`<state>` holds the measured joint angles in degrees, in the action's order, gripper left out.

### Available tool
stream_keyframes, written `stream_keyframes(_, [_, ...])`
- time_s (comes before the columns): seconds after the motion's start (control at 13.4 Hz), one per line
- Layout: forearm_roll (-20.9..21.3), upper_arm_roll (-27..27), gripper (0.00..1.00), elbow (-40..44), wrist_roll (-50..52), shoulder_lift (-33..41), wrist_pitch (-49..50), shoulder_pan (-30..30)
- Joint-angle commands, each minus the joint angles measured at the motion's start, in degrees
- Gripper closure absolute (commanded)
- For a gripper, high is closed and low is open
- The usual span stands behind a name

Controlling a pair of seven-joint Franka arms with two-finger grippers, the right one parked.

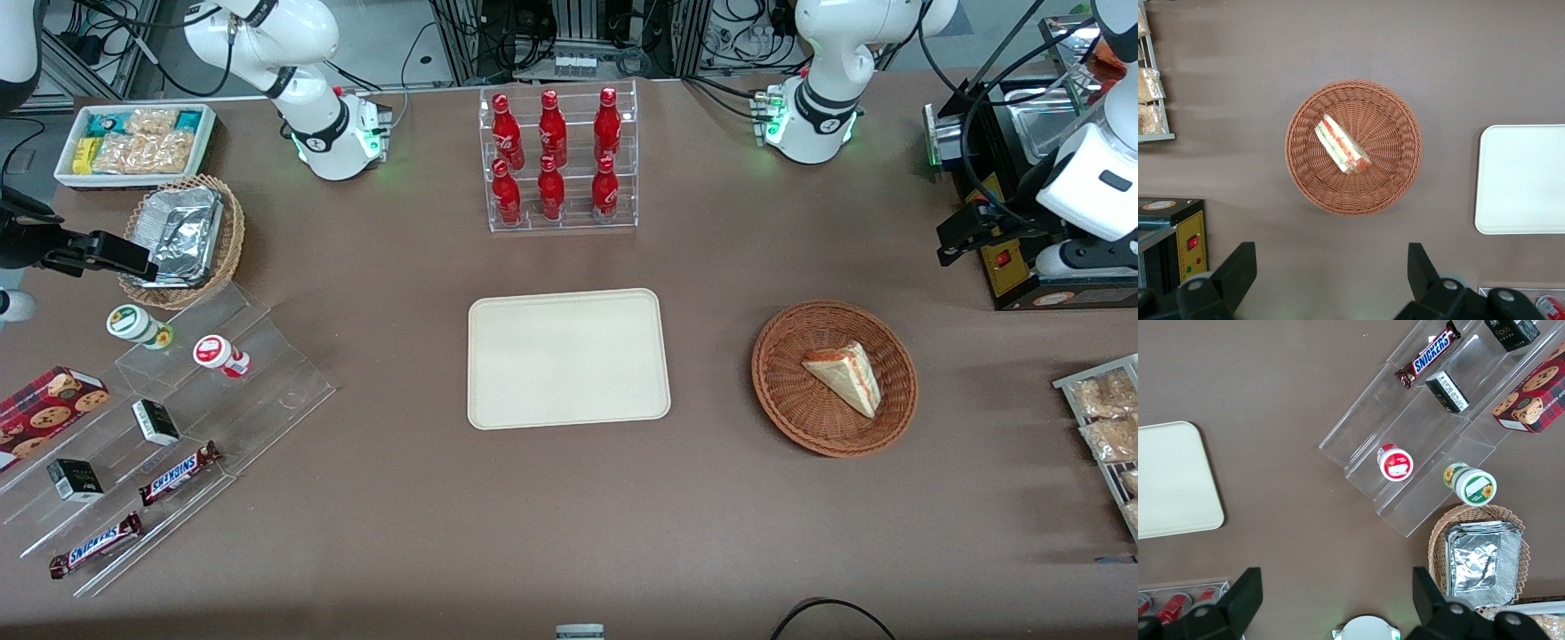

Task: Place sandwich from basket to tray
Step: 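Move the left gripper over the wrapped sandwich in the wicker basket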

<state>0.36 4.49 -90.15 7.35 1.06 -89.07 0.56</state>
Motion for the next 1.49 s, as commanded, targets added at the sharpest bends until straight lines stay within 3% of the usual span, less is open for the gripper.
stream_keyframes(0.0, [0.34, -0.35, 0.0, 0.24, -0.94, 0.79, 0.92, -0.3])
stream_keyframes(0.37, [0.7, -0.44, 0.0, 1.91, -1.11, -2.71, -0.83, -0.38])
stream_keyframes(0.6, [2.8, -0.36, 0.0, 1.65, -0.32, -6.84, -5.66, -0.04])
stream_keyframes(0.97, [2.81, -0.27, 0.0, 0.95, -0.06, -13.17, -11.64, 0.14])
stream_keyframes(1.42, [2.28, -0.18, 0.0, -11.16, 9.67, -13.45, -25.86, 0.32])
